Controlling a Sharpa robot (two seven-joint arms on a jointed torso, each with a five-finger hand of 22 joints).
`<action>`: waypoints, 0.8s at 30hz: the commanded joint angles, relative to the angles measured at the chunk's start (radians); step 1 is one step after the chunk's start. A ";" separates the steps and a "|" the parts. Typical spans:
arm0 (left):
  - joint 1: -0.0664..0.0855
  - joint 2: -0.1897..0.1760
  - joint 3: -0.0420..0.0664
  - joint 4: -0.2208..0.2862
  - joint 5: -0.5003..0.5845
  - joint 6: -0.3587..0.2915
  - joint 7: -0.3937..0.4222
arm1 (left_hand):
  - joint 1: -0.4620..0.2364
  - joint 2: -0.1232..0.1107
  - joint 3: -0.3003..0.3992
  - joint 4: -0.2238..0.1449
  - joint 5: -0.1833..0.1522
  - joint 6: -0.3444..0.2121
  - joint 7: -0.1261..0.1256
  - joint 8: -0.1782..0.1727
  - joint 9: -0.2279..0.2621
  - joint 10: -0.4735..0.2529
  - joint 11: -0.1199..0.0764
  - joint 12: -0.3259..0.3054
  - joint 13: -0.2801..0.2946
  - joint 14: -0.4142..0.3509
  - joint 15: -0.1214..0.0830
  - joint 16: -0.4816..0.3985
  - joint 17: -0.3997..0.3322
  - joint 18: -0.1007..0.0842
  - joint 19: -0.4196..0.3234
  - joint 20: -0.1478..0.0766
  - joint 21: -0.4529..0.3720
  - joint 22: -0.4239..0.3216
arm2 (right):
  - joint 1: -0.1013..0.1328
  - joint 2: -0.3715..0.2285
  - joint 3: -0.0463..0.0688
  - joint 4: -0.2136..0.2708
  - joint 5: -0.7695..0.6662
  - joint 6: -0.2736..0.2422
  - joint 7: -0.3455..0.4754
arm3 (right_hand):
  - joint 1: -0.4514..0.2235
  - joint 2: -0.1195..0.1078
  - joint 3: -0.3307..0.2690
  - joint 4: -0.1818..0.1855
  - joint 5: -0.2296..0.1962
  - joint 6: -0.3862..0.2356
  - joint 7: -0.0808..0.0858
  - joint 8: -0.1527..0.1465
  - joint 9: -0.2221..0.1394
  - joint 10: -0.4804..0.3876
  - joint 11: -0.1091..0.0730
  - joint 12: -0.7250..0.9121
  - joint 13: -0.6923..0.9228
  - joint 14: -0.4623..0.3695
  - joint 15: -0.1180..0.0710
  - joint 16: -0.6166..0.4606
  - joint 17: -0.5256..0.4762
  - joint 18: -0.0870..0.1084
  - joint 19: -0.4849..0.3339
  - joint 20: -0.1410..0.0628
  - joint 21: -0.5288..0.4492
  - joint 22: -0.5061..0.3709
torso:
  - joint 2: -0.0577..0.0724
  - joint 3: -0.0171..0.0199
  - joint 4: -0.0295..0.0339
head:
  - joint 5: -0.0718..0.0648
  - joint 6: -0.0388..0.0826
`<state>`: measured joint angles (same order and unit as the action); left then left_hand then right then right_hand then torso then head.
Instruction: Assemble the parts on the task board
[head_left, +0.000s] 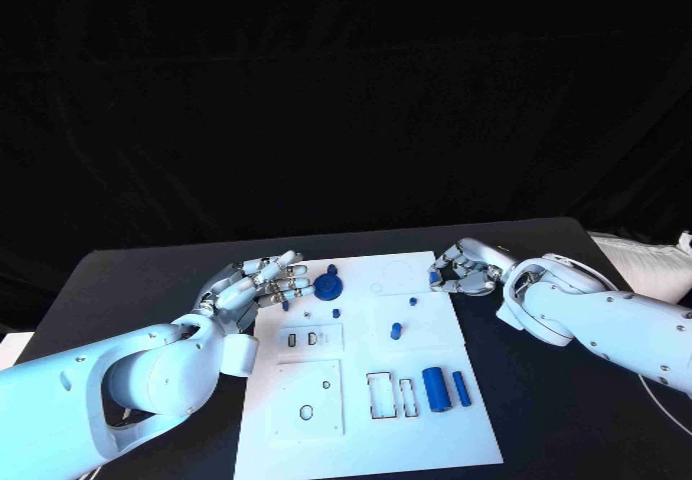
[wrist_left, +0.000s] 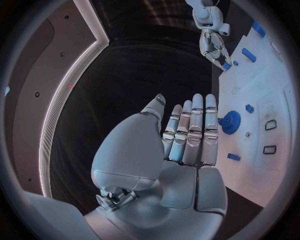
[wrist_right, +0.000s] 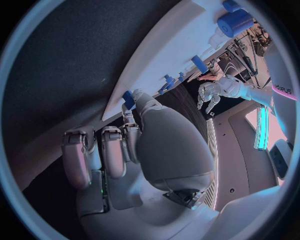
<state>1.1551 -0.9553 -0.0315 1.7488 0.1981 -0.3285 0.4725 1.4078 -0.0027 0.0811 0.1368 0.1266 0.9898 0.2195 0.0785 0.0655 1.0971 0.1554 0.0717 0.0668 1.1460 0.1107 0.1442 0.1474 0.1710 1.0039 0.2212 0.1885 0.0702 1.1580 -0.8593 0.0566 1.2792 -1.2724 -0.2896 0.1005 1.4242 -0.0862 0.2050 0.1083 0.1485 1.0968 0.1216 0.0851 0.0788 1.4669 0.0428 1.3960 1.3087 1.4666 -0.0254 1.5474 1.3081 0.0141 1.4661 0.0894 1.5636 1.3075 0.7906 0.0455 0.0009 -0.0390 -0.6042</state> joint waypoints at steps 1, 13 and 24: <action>0.000 0.002 0.000 0.003 0.001 0.022 0.005 | 0.001 0.011 -0.002 -0.006 0.005 0.001 0.004 -0.005 0.000 0.001 0.009 -0.006 0.001 0.002 0.004 -0.007 0.001 0.013 0.004 0.004 -0.005 -0.002 | -0.001 0.003 0.000 -0.002 -0.019 0.017 -0.003 | 0.001 0.012 0.005 -0.008 -0.008 0.013 -0.004 0.005 0.002 0.045 -0.010 0.005 0.169 0.095 -0.007 0.004 0.219 -0.012 0.099 -0.008 0.004 0.255 | 0.000 0.0000 -0.0006 | 0.000 -0.001; 0.000 0.001 0.000 0.003 0.001 0.023 0.003 | 0.001 0.011 -0.002 -0.006 0.005 0.001 0.004 -0.005 0.000 0.001 0.009 -0.006 0.001 0.002 0.004 -0.007 0.001 0.013 0.004 0.004 -0.005 -0.002 | -0.002 0.012 0.000 -0.008 -0.039 -0.038 -0.025 | 0.006 0.049 0.039 -0.037 -0.044 0.068 -0.026 0.017 0.010 0.052 -0.029 0.019 0.177 0.096 -0.024 0.006 0.225 -0.013 0.102 -0.023 0.005 0.259 | 0.000 -0.0003 0.0007 | 0.001 -0.004; 0.000 0.001 0.000 -0.001 0.001 0.024 0.003 | 0.001 0.011 -0.002 -0.008 0.005 0.001 0.005 -0.006 0.000 0.001 0.009 -0.006 0.001 0.003 0.004 -0.008 0.002 0.013 0.004 0.004 -0.007 -0.002 | 0.000 0.012 0.004 0.061 -0.016 -0.102 -0.060 | -0.014 0.059 0.058 -0.045 -0.022 0.076 -0.031 0.013 0.012 0.054 -0.033 0.025 0.181 0.097 -0.029 0.007 0.226 -0.014 0.103 -0.030 0.006 0.261 | -0.002 0.0001 -0.0003 | -0.001 -0.004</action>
<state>1.1551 -0.9558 -0.0315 1.7475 0.1981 -0.3265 0.4710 1.4078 -0.0027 0.0783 0.1340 0.1266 0.9898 0.2194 0.0790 0.0655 1.0971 0.1554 0.0717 0.0668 1.1460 0.1107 0.1386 0.1485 0.1710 1.0039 0.2212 0.1885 0.0692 1.1572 -0.8481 0.0590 1.3327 -1.2897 -0.3559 0.0666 1.4159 -0.0363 0.2559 0.0633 0.1244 1.1455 0.1088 0.0967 0.0829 1.4670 0.0180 1.4163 1.3096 1.4647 -0.0486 1.5512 1.3078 0.0140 1.4662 0.0678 1.5636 1.3081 0.7898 0.0458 0.0010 -0.0387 -0.6077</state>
